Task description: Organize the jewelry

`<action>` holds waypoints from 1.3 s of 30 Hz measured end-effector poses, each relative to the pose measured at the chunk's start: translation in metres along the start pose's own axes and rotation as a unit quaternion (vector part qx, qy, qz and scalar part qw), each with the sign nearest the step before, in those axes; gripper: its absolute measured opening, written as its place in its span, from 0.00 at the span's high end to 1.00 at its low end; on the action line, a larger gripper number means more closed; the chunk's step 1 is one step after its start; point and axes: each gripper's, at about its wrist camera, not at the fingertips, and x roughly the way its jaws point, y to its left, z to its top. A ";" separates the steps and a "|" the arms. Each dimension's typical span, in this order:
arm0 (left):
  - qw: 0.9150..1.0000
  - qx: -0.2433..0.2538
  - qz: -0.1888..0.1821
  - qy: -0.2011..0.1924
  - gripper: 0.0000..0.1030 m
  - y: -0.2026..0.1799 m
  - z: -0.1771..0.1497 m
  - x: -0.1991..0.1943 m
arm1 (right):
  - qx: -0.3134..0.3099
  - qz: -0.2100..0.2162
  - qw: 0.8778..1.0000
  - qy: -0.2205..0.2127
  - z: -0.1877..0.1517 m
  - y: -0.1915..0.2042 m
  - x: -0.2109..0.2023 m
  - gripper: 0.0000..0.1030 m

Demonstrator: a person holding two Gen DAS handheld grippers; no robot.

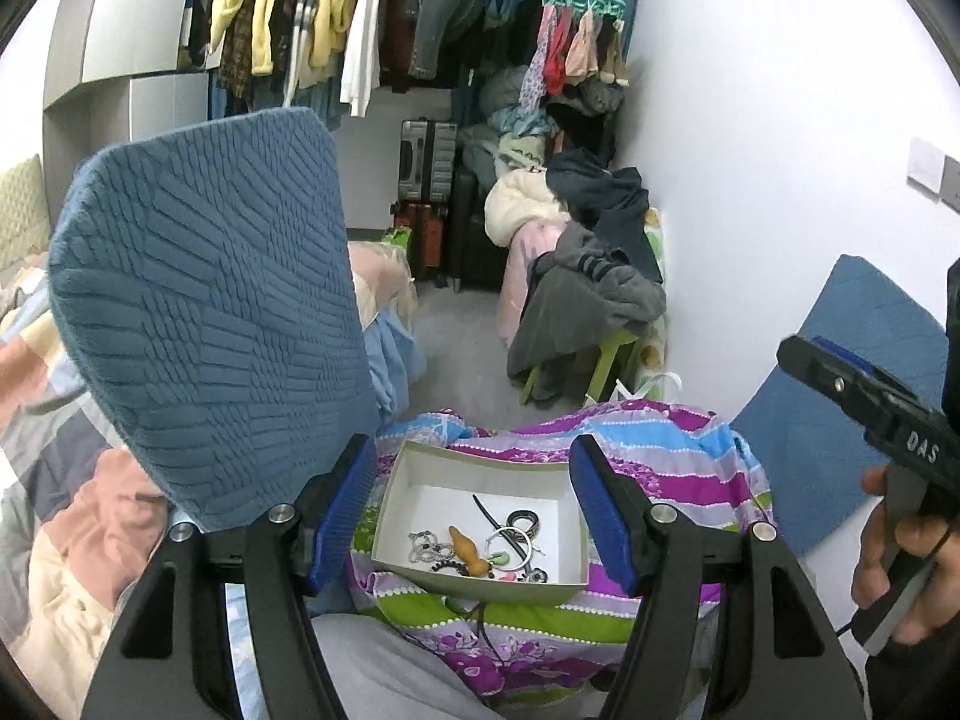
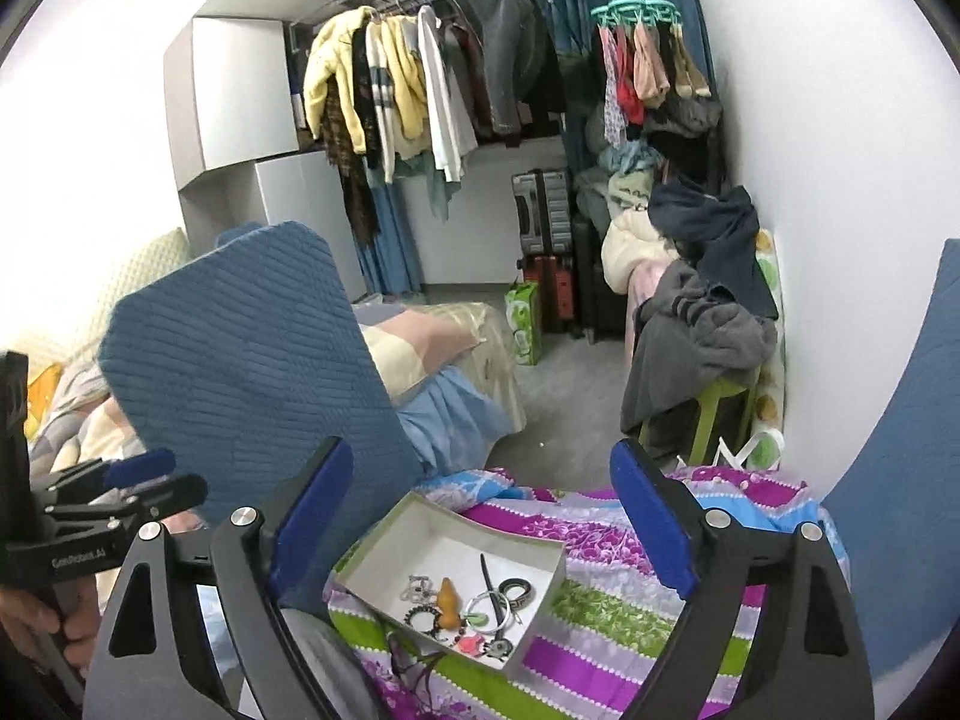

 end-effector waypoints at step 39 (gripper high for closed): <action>0.999 0.021 -0.028 0.034 0.34 0.002 -0.091 0.035 | 0.020 -0.048 0.998 0.028 -0.138 0.014 0.004 0.00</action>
